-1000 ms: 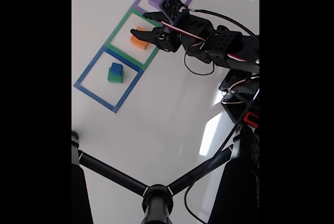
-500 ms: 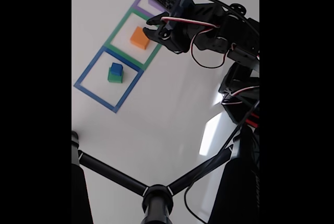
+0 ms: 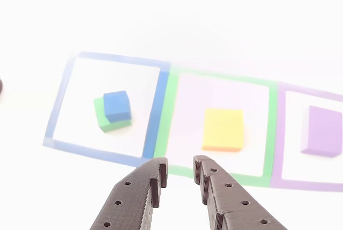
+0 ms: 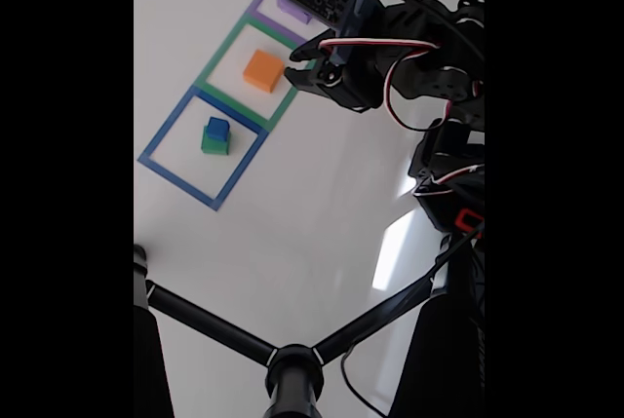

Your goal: Tower of hanoi

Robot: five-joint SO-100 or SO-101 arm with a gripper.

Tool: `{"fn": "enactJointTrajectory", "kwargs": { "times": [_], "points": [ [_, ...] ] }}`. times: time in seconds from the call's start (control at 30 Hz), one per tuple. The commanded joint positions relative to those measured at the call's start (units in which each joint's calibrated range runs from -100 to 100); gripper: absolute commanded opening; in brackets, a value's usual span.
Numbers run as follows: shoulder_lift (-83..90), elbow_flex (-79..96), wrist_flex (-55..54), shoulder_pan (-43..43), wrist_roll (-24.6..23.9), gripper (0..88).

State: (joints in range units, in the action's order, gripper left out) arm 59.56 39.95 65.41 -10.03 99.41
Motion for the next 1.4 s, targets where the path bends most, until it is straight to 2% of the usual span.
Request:
{"fn": "enactJointTrajectory", "kwargs": {
  "times": [0.0, 0.43, 0.57, 0.63, 0.8, 0.9, 1.03, 1.37],
  "points": [
    [1.44, -2.49, 0.58, -1.38, 0.59, 1.7],
    [-0.82, 5.32, -7.68, -6.75, 0.59, 3.9],
    [-1.47, 8.69, -11.81, -7.9, 0.59, 7.8],
    [-1.79, 11.23, -15.13, -8.09, 0.59, 12.5],
    [-2.19, 22.23, -30.11, -7.13, 0.59, 25.9],
    [-4.53, 28.14, -41.28, -5.98, 0.59, 29.8],
    [-9.06, 35.05, -56.5, -5.02, 0.59, 31.0],
    [-22.3, 42.14, -79.98, -2.63, 0.59, 32.1]
  ]
}}
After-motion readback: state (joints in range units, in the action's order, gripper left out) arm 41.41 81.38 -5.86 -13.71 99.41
